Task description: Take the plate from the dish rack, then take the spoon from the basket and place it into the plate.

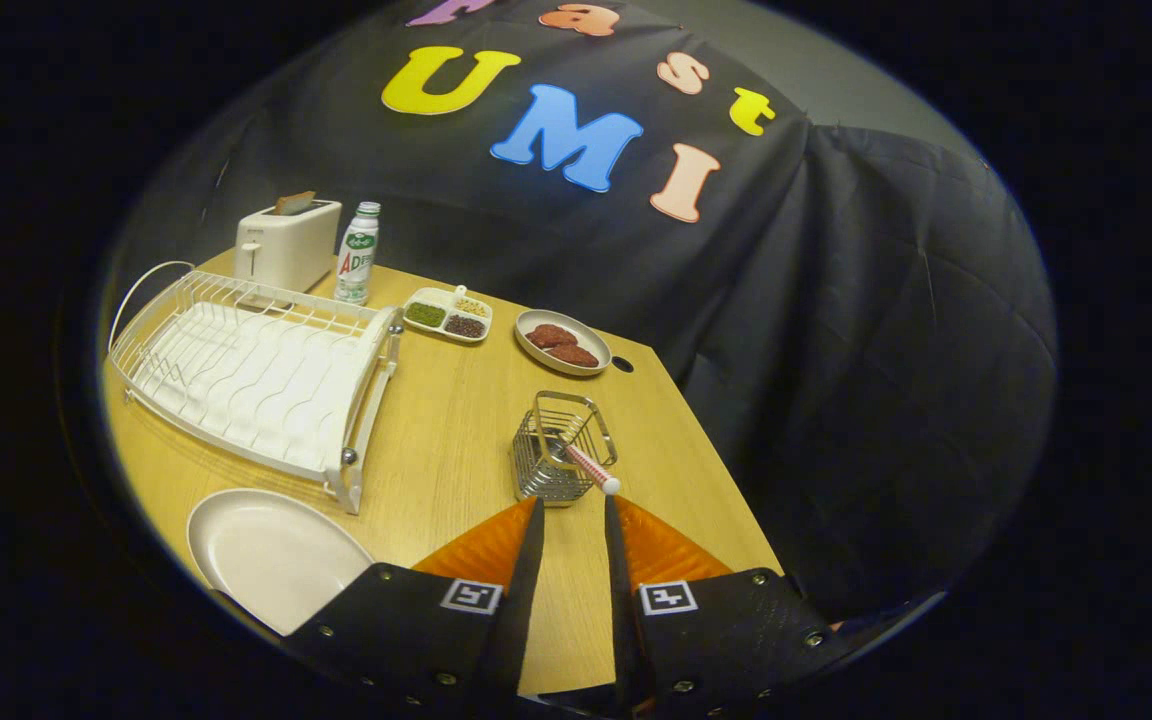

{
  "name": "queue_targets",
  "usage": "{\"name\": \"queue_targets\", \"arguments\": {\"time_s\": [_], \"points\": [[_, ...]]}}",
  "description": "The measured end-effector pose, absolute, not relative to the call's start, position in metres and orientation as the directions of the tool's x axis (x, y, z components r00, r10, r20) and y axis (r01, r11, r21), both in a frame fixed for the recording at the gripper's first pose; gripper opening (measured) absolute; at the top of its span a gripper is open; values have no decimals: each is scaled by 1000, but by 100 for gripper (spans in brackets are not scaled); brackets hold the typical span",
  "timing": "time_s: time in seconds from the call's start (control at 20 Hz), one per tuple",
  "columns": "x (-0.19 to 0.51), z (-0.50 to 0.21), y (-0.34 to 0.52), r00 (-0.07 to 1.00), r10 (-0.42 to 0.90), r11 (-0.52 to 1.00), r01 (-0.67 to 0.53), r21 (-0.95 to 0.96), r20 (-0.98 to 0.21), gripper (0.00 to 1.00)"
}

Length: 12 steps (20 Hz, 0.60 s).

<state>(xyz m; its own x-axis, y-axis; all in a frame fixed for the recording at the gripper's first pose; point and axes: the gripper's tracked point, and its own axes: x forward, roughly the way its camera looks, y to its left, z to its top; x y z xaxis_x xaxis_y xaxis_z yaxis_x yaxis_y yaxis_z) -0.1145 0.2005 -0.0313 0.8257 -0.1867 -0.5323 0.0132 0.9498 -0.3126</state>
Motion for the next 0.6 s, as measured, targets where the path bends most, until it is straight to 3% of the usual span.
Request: {"name": "queue_targets", "arguments": {"time_s": [0.6], "points": [[-55,-69,173,777,-153,978,32,-205,-611,38]]}}
